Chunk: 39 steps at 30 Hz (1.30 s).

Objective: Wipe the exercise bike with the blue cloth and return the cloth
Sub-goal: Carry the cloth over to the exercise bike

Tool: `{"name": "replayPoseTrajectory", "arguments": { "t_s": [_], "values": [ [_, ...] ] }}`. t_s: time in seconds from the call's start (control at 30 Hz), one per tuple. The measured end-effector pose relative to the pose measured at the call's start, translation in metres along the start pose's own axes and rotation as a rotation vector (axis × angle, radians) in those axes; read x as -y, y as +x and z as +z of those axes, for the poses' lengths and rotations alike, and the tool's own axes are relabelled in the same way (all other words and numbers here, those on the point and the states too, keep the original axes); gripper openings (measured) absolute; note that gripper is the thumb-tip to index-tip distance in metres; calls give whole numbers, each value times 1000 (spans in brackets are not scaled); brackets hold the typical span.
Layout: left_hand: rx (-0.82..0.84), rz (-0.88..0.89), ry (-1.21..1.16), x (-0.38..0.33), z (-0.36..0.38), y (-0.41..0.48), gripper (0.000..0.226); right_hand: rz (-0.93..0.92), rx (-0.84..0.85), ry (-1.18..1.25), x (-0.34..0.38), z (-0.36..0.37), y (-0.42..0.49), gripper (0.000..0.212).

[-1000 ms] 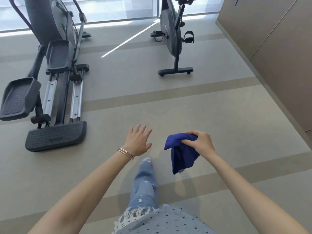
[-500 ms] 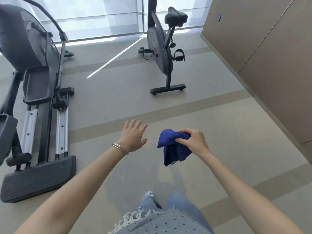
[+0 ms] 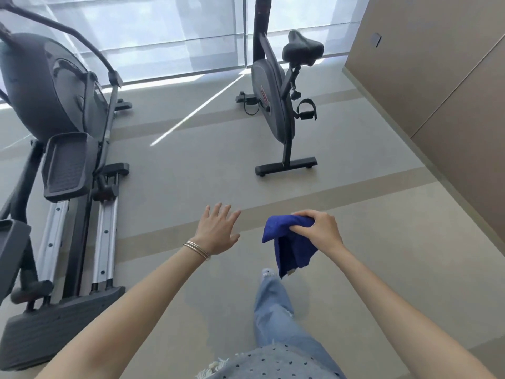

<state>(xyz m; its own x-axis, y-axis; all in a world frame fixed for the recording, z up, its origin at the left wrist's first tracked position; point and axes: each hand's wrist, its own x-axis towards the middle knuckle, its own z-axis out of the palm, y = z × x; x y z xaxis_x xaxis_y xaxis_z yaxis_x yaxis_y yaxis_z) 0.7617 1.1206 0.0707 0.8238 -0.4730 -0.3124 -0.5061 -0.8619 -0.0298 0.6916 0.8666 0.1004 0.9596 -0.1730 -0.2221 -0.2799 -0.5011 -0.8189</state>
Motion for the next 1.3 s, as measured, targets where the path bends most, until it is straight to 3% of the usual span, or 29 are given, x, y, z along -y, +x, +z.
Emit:
{"name": "replayPoseTrajectory", "arguments": {
  "t_s": [0.37,0.53,0.87,1.3],
  "values": [
    [-69,-53,-48,27,-78,174,68,-107,16,-67,50,-54,202,20],
    [-16,-78,-84,44,-86,216,67,-120,48,-92,57,-58,258,22],
    [2,-58,-95,131,-116,325,68,-135,76,-120,92,-31,384,21],
    [-111,9,-9,281,-202,478,68,-234,-25,-83,212,-8,574,20]
  ]
}}
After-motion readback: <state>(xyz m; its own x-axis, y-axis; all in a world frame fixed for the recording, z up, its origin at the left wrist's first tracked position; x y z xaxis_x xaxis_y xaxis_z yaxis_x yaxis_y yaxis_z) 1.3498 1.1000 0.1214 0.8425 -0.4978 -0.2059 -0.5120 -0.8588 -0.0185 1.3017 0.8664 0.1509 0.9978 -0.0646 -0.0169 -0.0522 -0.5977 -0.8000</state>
